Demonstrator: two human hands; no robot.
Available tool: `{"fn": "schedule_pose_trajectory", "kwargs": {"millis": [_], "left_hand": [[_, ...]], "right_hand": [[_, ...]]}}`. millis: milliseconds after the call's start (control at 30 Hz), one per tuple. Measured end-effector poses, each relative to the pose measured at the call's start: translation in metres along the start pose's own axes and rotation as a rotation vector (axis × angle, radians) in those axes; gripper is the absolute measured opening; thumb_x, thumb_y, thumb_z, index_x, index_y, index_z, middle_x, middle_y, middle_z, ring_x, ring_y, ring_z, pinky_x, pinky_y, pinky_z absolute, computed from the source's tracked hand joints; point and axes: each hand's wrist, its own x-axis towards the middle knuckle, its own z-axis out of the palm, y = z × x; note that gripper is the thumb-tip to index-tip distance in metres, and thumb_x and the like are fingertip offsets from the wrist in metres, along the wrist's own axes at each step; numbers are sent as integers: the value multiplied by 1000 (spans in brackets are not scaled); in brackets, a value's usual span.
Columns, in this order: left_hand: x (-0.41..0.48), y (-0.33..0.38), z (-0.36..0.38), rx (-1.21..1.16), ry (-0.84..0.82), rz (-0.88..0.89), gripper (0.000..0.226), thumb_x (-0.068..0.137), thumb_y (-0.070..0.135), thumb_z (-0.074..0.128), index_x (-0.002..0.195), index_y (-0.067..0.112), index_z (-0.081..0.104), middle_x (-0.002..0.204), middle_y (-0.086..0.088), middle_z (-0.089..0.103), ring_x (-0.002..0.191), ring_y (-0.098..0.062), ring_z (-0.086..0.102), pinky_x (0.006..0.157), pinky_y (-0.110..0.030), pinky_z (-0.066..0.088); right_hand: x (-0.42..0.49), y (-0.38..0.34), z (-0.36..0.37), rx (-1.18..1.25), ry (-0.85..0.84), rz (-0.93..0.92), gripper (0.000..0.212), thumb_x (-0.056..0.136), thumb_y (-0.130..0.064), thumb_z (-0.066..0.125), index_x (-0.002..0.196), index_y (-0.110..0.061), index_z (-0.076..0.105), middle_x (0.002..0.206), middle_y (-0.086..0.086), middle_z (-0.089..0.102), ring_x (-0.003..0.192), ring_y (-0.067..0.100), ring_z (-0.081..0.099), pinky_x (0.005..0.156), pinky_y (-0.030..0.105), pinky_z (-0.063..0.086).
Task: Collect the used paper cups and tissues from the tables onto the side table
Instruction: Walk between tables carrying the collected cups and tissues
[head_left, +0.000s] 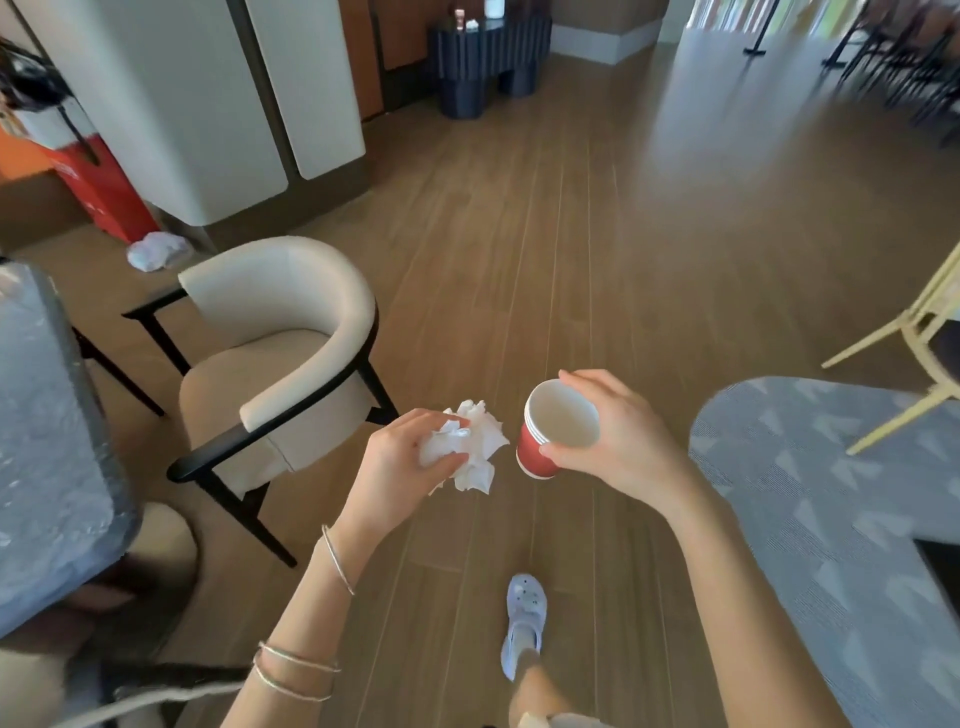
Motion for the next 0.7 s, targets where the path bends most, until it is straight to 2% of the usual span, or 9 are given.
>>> {"fn": "schedule_pose_trajectory", "kwargs": {"millis": [267,433,567,700], "left_hand": [[190,0,35,-46,37,-5,25,72,11,76,93,22,69,88,9,62,68,-4,57,56,-6,40],[275,-19,58,-19,62,-40,27,71,11,77,93,25,69,87,12,61,69,-7,56,57,-9,41],[345,-38,75,-35,40,-39,28,71,10,77,94,25,69,86,13,61,71,-6,56,57,-10,42],[423,-61,88,-49,9,-2,27,72,10,77,94,23,69,84,14,60,70,0,55,58,-6,39]], "right_hand": [[189,52,-67,-18,-11,-47,79,69,-41,73,138,-24,37,136,-18,36,116,2,38,86,19,29],[278,86,-88,-3,-18,-47,79,69,-41,73,137,-25,38,134,-19,37,111,-1,38,86,18,30],[342,114,-93,-19,-35,-31,79,70,-39,74,138,-23,37,135,-18,37,117,5,40,87,19,30],[417,138,-93,-38,-22,-18,80,69,-40,74,138,-23,37,135,-17,37,116,3,39,86,20,31]]}}
